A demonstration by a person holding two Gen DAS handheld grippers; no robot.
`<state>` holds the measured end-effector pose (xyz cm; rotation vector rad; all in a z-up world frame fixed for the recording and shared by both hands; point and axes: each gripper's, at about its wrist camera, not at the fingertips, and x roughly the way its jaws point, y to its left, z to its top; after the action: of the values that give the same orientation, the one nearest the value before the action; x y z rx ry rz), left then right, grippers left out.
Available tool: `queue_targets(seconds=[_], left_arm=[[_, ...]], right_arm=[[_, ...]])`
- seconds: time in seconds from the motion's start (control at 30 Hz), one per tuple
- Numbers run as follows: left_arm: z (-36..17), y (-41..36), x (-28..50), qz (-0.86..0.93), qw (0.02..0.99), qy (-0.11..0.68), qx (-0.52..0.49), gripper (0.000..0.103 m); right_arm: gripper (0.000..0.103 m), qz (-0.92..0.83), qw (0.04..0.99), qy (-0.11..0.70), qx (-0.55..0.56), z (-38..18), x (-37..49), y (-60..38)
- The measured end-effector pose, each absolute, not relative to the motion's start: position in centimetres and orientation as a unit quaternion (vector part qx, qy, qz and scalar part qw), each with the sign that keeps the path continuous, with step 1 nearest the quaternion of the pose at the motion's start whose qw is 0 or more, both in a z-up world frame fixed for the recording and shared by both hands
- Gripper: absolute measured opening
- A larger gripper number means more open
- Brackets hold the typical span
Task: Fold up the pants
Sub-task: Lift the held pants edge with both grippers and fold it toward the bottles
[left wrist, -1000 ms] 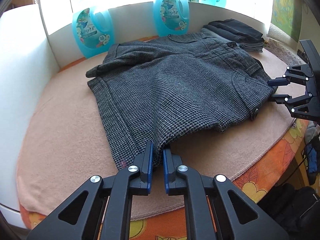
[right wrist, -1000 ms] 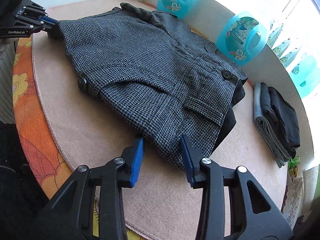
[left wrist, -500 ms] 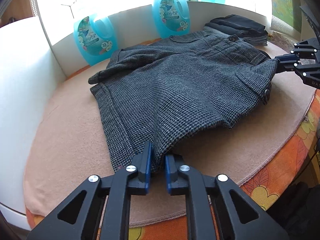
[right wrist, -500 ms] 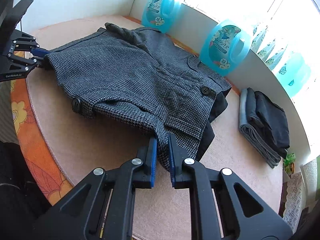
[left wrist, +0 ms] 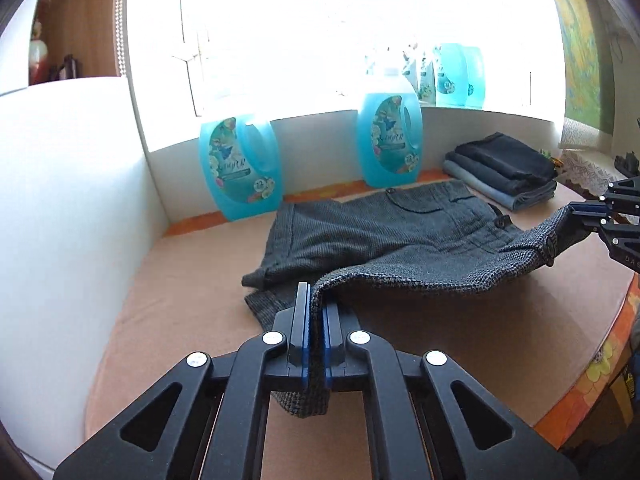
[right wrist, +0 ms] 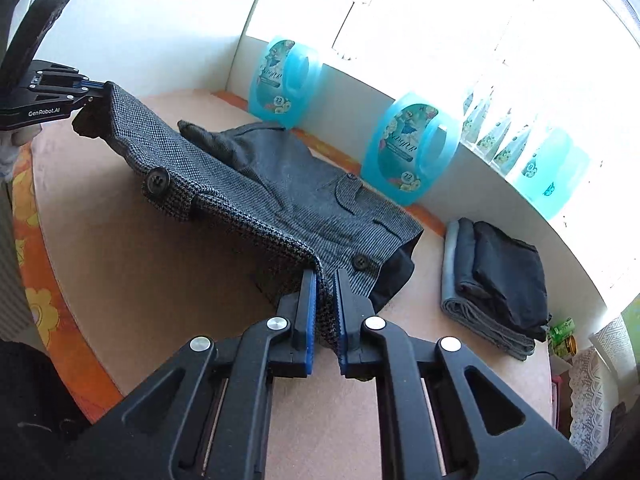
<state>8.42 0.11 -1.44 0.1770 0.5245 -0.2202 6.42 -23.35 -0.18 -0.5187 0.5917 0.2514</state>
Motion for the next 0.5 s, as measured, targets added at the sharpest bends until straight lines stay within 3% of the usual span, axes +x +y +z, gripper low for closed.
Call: queue_targets(seconds=[0.27, 0.5], left_arm=[[3.5, -0.7, 14.5, -0.096, 0.968, 0.210, 0.102, 0.003], [3.8, -1.5, 22.0, -0.095, 0.966, 0.225, 0.078, 0.003]], right_arm=[[0.008, 0.081, 0.931, 0.241, -0.263, 4.9, 11.9, -23.1], [0.007, 0.057, 0.925, 0.252, -0.277, 4.5, 19.7, -23.4]])
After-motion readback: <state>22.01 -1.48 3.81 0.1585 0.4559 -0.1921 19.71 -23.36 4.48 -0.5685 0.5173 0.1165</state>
